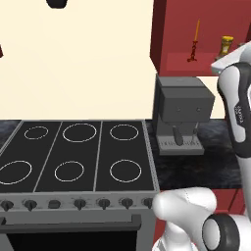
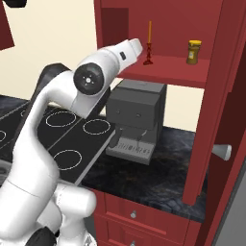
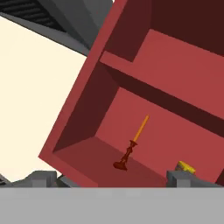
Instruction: Pick the candle and candle from the dining table and place them in the open cabinet. Close the cabinet after placing the objects.
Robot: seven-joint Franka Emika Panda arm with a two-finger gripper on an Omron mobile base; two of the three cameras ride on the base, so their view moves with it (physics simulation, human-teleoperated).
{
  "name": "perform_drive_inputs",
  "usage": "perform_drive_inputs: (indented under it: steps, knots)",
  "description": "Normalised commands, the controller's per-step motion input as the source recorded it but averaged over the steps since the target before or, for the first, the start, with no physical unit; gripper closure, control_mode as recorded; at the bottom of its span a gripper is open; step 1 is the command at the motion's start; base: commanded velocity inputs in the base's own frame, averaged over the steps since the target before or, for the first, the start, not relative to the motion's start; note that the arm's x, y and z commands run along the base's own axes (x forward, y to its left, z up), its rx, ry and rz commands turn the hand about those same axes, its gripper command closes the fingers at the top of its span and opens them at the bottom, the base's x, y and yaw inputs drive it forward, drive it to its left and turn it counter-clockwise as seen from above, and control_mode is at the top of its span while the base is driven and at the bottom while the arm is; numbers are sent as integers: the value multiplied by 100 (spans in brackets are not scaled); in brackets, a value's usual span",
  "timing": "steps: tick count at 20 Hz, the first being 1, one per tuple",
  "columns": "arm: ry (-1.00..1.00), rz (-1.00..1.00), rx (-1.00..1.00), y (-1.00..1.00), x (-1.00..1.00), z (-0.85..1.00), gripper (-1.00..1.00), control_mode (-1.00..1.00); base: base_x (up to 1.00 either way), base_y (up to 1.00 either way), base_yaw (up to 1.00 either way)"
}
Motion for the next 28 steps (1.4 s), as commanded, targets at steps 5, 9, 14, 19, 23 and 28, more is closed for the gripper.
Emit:
perform_drive_inputs:
  steps: [5, 9, 14, 19, 23, 28]
  knots:
    - [0, 1, -5, 0, -43, -12, -100, -100, 0, 0, 0]
    - [0, 1, -1, 0, -41, -19, -100, 100, -25, 0, 0]
    - [0, 0, 0, 0, 0, 0, -100, 100, -100, 0, 4]
    - [0, 0, 0, 0, 0, 0, -100, 100, -100, -7, 35]
    - [0, 0, 0, 0, 0, 0, -100, 100, -77, -21, 71]
    - [0, 0, 0, 0, 0, 0, -100, 100, -48, -19, 82]
